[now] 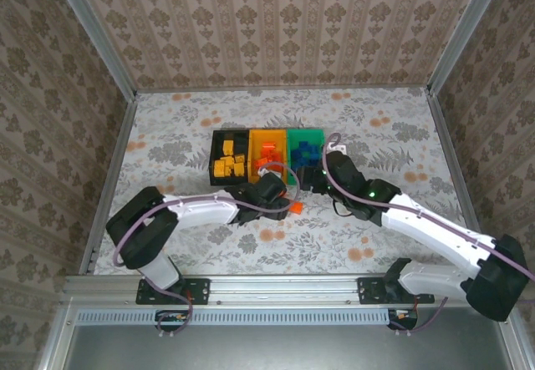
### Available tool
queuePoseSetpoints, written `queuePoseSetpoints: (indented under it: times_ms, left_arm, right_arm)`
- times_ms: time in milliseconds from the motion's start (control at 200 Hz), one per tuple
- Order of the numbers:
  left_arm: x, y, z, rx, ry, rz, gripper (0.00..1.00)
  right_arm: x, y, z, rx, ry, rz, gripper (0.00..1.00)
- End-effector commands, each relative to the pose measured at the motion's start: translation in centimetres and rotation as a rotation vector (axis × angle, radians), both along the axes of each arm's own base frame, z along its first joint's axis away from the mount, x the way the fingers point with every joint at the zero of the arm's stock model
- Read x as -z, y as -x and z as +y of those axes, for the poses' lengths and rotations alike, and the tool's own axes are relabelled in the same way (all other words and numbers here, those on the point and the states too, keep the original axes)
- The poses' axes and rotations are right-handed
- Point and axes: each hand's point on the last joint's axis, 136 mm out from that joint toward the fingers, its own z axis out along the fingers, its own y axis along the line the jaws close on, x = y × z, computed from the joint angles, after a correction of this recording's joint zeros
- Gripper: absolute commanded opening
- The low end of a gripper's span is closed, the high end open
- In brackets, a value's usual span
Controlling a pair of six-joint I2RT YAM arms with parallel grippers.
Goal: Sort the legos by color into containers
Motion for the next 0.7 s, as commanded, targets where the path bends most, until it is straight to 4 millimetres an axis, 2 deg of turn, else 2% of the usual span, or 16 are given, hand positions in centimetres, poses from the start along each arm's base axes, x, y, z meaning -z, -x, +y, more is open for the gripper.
queuePoseSetpoints:
  times_ms: [0,295,485,695]
  left_arm:
    - [-0.4,-1.1,-1.0,0.012,0.016,-0.012,0.76]
    - [0.9,-0.8,0.0,-0.006,-0.022,0.020,0.72]
    - [2.1,0.2,2.8,-0.051,-0.079,0.047,0.70]
    - [1.8,1.9,5.8,-0.081,-0.098,0.055,0.70]
  right_arm:
    - [-0.2,0.4,-1.4,0.041,-0.005,-0.008,0.85]
    - [0.0,0.3,-1.5,0.046,-0.010,-0.010,0.85]
    - [-0.2,0.2,-1.5,0.050,-0.014,-0.013,0.85]
    - [0.0,0.2,-1.5,0.051,-0.015,-0.009,0.85]
